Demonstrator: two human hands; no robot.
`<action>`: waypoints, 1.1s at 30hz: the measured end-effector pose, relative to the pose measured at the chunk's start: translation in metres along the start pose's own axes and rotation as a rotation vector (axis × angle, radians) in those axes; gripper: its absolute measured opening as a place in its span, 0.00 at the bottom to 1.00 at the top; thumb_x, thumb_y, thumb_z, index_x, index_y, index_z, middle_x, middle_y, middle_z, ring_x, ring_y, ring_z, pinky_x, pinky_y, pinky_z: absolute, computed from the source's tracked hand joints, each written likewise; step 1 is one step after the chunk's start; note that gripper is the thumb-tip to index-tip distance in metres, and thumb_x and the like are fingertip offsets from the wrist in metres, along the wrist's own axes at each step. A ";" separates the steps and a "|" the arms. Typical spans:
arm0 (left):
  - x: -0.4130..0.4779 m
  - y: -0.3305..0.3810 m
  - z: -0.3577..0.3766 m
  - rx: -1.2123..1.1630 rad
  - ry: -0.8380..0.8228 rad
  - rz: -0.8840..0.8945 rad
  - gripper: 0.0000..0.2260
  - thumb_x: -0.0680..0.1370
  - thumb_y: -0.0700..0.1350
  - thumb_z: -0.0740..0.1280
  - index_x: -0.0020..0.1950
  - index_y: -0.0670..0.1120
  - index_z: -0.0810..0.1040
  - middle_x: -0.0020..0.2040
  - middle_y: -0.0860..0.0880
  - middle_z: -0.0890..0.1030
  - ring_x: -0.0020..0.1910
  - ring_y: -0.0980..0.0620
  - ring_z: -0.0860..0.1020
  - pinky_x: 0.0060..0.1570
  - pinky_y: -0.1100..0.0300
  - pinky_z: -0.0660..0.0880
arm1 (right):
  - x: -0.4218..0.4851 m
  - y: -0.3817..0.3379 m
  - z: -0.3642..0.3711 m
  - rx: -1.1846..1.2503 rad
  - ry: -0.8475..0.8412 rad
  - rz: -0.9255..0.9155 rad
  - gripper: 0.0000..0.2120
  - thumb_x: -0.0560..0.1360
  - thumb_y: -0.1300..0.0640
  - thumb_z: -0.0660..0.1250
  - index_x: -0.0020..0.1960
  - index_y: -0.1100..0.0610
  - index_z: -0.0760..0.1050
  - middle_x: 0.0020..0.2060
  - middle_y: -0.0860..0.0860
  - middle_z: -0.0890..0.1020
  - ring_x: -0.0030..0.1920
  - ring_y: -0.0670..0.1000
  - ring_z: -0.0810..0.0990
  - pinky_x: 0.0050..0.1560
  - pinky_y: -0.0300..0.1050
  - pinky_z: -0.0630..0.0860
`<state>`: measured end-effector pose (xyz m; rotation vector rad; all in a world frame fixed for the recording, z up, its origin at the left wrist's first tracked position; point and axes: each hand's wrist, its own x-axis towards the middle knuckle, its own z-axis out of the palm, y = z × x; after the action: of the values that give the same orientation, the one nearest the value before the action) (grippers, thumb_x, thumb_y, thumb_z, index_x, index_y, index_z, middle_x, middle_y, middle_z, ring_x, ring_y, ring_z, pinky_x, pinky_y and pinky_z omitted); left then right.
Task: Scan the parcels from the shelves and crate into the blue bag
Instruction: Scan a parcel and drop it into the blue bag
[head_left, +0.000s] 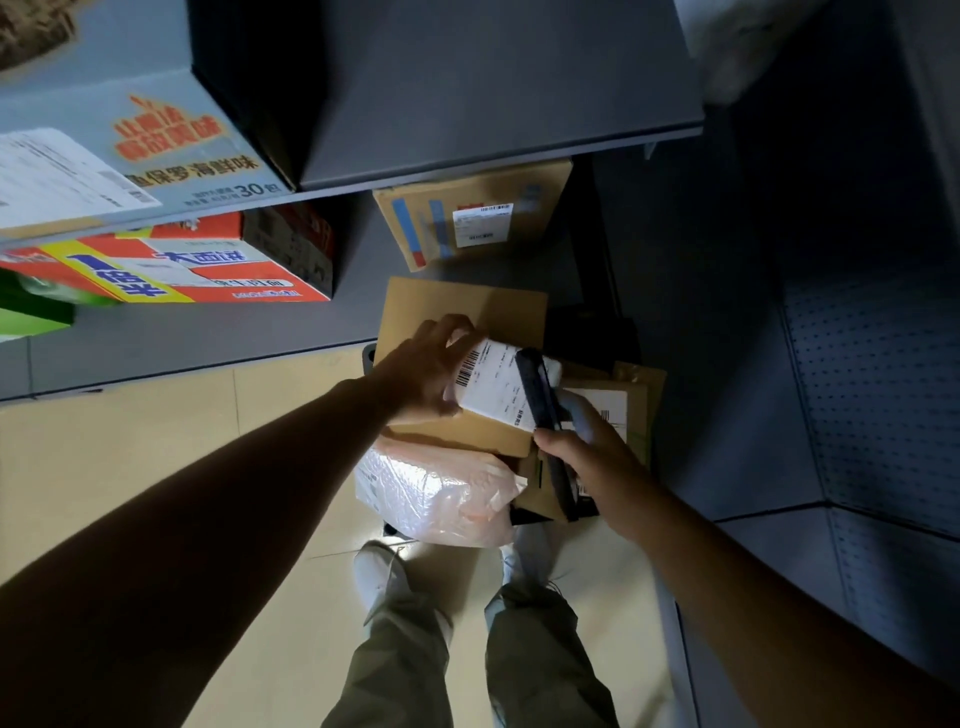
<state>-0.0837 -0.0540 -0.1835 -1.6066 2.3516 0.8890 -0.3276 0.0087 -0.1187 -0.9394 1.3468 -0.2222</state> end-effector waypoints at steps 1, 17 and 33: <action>-0.002 0.001 0.001 -0.015 -0.012 -0.010 0.51 0.67 0.50 0.82 0.83 0.52 0.55 0.81 0.42 0.56 0.77 0.39 0.59 0.68 0.43 0.73 | -0.003 0.001 0.001 0.115 -0.055 0.010 0.27 0.67 0.37 0.67 0.66 0.36 0.70 0.57 0.46 0.78 0.59 0.49 0.77 0.55 0.47 0.72; -0.060 -0.004 -0.027 -0.050 0.104 0.001 0.53 0.65 0.57 0.81 0.82 0.46 0.56 0.77 0.43 0.65 0.73 0.42 0.66 0.67 0.43 0.74 | -0.004 -0.015 0.010 -0.506 0.144 -0.293 0.35 0.69 0.41 0.74 0.70 0.43 0.62 0.61 0.44 0.71 0.60 0.44 0.73 0.56 0.43 0.76; -0.120 -0.007 -0.067 0.032 0.057 -0.077 0.51 0.65 0.59 0.79 0.80 0.54 0.52 0.79 0.48 0.63 0.75 0.41 0.66 0.71 0.33 0.66 | -0.037 -0.054 0.032 -1.156 0.244 -0.414 0.42 0.65 0.39 0.73 0.72 0.51 0.60 0.63 0.52 0.69 0.62 0.56 0.72 0.55 0.56 0.75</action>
<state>-0.0149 0.0030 -0.0789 -1.7183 2.3114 0.7968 -0.2894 0.0123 -0.0568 -2.2207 1.4692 0.1784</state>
